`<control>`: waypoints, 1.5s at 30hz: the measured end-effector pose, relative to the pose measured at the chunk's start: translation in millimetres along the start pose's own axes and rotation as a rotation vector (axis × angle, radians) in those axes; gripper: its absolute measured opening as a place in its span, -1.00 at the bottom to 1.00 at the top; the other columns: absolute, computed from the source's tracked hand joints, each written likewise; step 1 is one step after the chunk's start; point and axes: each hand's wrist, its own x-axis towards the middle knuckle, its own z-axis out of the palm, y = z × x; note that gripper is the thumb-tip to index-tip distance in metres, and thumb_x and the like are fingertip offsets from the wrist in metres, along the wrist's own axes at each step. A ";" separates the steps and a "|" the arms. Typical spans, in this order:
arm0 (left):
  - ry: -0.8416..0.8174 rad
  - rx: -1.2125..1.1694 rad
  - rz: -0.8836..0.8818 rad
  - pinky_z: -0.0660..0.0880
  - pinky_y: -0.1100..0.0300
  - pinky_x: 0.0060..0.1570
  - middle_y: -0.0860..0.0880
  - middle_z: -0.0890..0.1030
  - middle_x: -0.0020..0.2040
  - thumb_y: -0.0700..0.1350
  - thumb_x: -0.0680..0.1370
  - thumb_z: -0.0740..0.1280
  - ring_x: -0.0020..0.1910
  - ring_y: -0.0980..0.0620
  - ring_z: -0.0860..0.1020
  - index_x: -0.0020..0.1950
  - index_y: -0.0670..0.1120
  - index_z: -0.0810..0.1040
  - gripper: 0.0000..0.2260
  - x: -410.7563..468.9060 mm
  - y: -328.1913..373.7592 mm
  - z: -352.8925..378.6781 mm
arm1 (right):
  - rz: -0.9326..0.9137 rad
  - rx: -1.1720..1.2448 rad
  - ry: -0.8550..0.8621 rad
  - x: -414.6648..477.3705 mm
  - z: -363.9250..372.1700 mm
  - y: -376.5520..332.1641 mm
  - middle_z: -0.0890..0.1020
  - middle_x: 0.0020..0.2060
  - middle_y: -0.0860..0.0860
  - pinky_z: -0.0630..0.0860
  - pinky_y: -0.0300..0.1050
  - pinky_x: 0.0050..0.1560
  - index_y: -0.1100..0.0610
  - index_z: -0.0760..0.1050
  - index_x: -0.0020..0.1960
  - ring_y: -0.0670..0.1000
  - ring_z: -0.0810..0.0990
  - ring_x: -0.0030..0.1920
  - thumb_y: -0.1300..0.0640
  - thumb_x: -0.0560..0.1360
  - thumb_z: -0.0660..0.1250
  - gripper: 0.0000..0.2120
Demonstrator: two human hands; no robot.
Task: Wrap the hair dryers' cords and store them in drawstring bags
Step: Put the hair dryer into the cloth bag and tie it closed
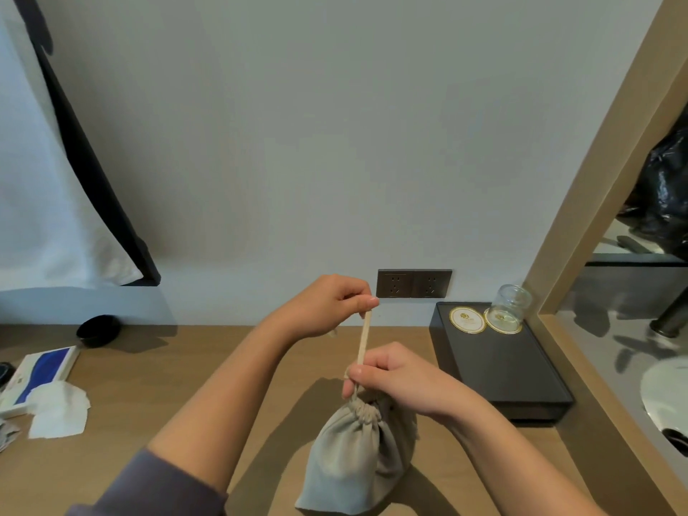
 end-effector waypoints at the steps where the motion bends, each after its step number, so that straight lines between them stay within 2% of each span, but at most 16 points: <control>1: 0.031 -0.008 -0.014 0.48 0.11 -0.22 0.08 0.54 -0.30 -0.03 0.56 0.33 -0.30 0.09 0.46 -0.23 0.01 0.56 -0.83 0.8 -6.6 4.6 | 0.014 0.033 0.006 -0.5 0.2 0.9 0.49 -0.39 -0.08 0.31 -0.31 -0.29 0.07 0.65 -0.19 -0.11 0.37 -0.34 0.12 0.62 0.23 -0.71; 2: 0.079 -0.009 -0.020 0.51 0.10 -0.16 0.05 0.58 -0.21 -0.03 0.55 0.35 -0.21 0.07 0.52 -0.17 0.01 0.58 -0.89 -0.3 -12.7 8.1 | 0.025 0.063 0.009 -0.8 0.0 2.1 0.47 -0.42 -0.07 0.30 -0.29 -0.31 0.08 0.65 -0.19 -0.09 0.37 -0.35 0.11 0.62 0.23 -0.71; 3: 0.138 -0.006 -0.014 0.48 0.18 -0.10 0.07 0.59 -0.12 -0.04 0.54 0.36 -0.11 0.11 0.54 -0.10 0.02 0.58 -0.95 -3.8 -18.0 10.5 | 0.031 0.089 0.009 -1.2 -0.4 2.4 0.46 -0.43 -0.06 0.28 -0.27 -0.32 0.08 0.65 -0.19 -0.07 0.36 -0.36 0.08 0.62 0.23 -0.71; 5: 0.274 0.003 -0.016 0.41 0.35 -0.02 0.14 0.58 -0.01 -0.04 0.52 0.38 0.01 0.21 0.53 0.03 0.07 0.54 -0.89 -18.8 -23.6 13.3 | 0.032 0.113 0.018 -1.3 -2.5 4.5 0.41 -0.43 -0.03 0.26 -0.22 -0.31 0.04 0.65 -0.21 -0.03 0.33 -0.34 0.05 0.61 0.24 -0.70; 8: 0.423 -0.050 -0.010 0.41 0.41 -0.01 0.17 0.62 -0.08 -0.11 0.50 0.42 -0.02 0.21 0.56 0.00 0.10 0.55 -0.86 -53.3 -28.7 19.4 | 0.040 0.150 0.030 0.1 -6.0 7.9 0.32 -0.44 -0.03 0.23 -0.24 -0.33 0.07 0.64 -0.21 -0.08 0.27 -0.37 0.11 0.64 0.20 -0.67; 10: 0.425 -0.030 0.037 0.41 0.44 -0.03 0.18 0.63 -0.12 -0.13 0.48 0.43 -0.07 0.23 0.58 -0.06 0.09 0.60 -0.89 -74.0 -29.5 28.4 | 0.036 0.184 0.024 2.5 -7.6 9.1 0.27 -0.43 0.00 0.20 -0.23 -0.35 0.09 0.64 -0.21 -0.06 0.22 -0.37 0.13 0.64 0.19 -0.67; 13: 0.366 0.029 0.123 0.45 0.39 -0.01 0.21 0.65 -0.14 -0.02 0.47 0.39 -0.09 0.28 0.59 -0.03 0.04 0.67 -0.88 -88.3 -26.5 43.2 | 0.038 0.204 -0.001 6.2 -8.7 7.1 0.26 -0.45 -0.02 0.18 -0.29 -0.40 0.10 0.64 -0.20 -0.09 0.21 -0.41 0.14 0.65 0.18 -0.66; 18: 0.372 0.103 0.170 0.32 0.24 0.26 0.26 0.65 -0.04 0.08 0.52 0.27 -0.05 0.36 0.56 0.03 0.14 0.62 -0.83 -87.1 -32.4 49.9 | 0.039 0.211 -0.024 13.0 -8.2 5.9 0.29 -0.47 -0.06 0.17 -0.30 -0.42 0.17 0.62 -0.16 -0.12 0.21 -0.44 0.16 0.65 0.16 -0.67; 21: 0.384 0.201 0.198 0.33 0.14 0.26 0.24 0.65 -0.12 0.08 0.53 0.26 -0.11 0.34 0.55 -0.03 0.14 0.61 -0.85 -83.5 -34.8 46.9 | 0.049 0.193 -0.032 15.7 -9.7 6.0 0.30 -0.47 -0.05 0.18 -0.32 -0.42 0.16 0.63 -0.17 -0.13 0.22 -0.45 0.15 0.65 0.16 -0.67; 25: 0.357 0.359 0.266 0.28 0.10 0.29 0.23 0.60 -0.22 0.05 0.54 0.28 -0.18 0.31 0.52 -0.08 0.14 0.58 -0.90 -76.7 -33.3 41.6 | 0.068 0.194 -0.034 16.0 -14.1 6.9 0.35 -0.49 -0.06 0.20 -0.35 -0.43 0.17 0.63 -0.15 -0.13 0.23 -0.47 0.14 0.66 0.15 -0.66; 33: 0.392 0.222 0.258 0.31 0.01 0.32 0.20 0.56 -0.26 -0.02 0.50 0.37 -0.20 0.29 0.53 -0.18 0.07 0.57 -0.94 -74.4 -29.9 46.6 | 0.087 0.291 -0.075 11.7 -23.8 14.4 0.54 -0.38 0.02 0.33 -0.24 -0.24 0.27 0.65 -0.02 -0.07 0.35 -0.39 0.14 0.64 0.19 -0.69; 36: 0.421 0.156 0.234 0.32 -0.02 0.32 0.22 0.57 -0.23 -0.07 0.48 0.35 -0.16 0.27 0.55 -0.17 0.06 0.58 -0.95 -77.9 -31.4 48.6 | 0.106 0.342 -0.061 10.9 -25.2 16.9 0.63 -0.37 -0.03 0.42 -0.21 -0.09 0.22 0.67 -0.14 0.03 0.48 -0.25 0.14 0.64 0.19 -0.66; 38: 0.444 0.116 0.222 0.34 -0.02 0.31 0.22 0.59 -0.21 -0.08 0.48 0.35 -0.15 0.24 0.57 -0.17 0.05 0.59 -0.95 -81.0 -32.3 50.6 | 0.122 0.406 -0.061 9.9 -24.7 18.7 0.64 -0.35 0.00 0.43 -0.19 -0.10 0.16 0.67 -0.17 0.00 0.48 -0.28 0.16 0.64 0.19 -0.66; 41: 0.504 0.034 0.218 0.36 -0.03 0.28 0.21 0.61 -0.18 -0.07 0.49 0.34 -0.15 0.21 0.59 -0.16 0.07 0.57 -0.95 -84.7 -32.7 54.0 | 0.130 0.471 -0.042 10.5 -23.7 23.4 0.66 -0.27 0.07 0.43 -0.15 -0.10 0.23 0.65 -0.02 -0.05 0.51 -0.32 0.22 0.64 0.18 -0.73; 45: 0.565 -0.061 0.240 0.38 0.06 0.29 0.17 0.64 -0.16 -0.09 0.49 0.34 -0.12 0.15 0.61 -0.13 0.04 0.58 -0.95 -87.0 -31.9 57.9 | 0.152 0.495 -0.021 13.2 -21.8 24.7 0.67 -0.26 0.09 0.53 -0.21 -0.11 0.33 0.63 -0.10 -0.07 0.56 -0.34 0.28 0.62 0.20 -0.74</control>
